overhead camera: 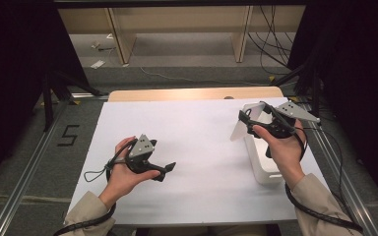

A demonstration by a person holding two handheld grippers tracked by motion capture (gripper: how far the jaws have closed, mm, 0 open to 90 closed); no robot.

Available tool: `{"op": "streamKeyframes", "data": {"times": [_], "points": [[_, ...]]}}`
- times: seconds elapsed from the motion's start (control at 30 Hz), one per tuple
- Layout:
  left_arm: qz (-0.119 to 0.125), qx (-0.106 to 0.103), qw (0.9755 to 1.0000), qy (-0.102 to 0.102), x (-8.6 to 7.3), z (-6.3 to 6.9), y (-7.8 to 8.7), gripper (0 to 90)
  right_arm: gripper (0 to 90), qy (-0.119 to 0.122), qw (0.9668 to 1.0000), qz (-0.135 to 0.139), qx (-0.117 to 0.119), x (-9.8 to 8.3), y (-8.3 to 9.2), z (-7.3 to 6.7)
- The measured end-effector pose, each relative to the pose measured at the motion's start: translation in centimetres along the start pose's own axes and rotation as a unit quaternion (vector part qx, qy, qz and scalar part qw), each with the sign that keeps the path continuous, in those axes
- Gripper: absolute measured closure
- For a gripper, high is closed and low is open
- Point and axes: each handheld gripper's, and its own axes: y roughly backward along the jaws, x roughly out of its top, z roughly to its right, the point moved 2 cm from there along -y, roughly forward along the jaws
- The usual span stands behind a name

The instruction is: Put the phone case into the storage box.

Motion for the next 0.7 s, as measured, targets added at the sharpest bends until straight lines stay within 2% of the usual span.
{"op": "streamKeyframes", "data": {"times": [0.7], "points": [[0.002,0.001,1.0000,0.003,0.0,0.0,0.1,0.0,17.6,-0.007,0.9993,0.006,-0.037,0.6,0.9,2.1]]}}
